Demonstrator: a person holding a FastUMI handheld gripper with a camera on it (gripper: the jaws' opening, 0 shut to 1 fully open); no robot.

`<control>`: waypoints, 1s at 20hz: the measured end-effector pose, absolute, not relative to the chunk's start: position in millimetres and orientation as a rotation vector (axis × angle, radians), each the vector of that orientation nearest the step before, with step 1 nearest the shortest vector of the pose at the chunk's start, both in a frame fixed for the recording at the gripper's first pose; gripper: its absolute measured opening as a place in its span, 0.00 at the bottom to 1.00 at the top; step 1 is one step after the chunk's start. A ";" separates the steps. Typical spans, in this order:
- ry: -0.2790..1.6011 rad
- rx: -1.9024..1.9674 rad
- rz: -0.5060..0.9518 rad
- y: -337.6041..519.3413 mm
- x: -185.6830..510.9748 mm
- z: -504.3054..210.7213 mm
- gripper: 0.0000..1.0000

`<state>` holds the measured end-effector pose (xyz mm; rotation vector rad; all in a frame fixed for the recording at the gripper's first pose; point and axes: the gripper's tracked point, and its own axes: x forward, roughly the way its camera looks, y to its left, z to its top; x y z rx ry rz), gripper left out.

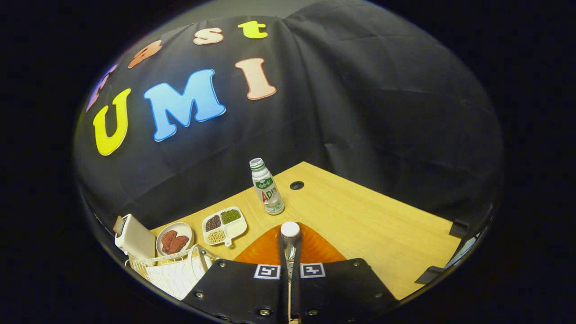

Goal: Take the plate from the dish rack, then take the spoon from the basket and place it into the plate.

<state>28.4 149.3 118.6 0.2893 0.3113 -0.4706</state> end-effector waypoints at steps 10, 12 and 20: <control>0.217 0.149 -0.332 224.4 -36.2 193.9 0.02; 0.221 0.118 -0.279 250.9 -50.7 195.3 0.02; 0.315 0.058 -0.026 380.5 -107.8 155.0 0.02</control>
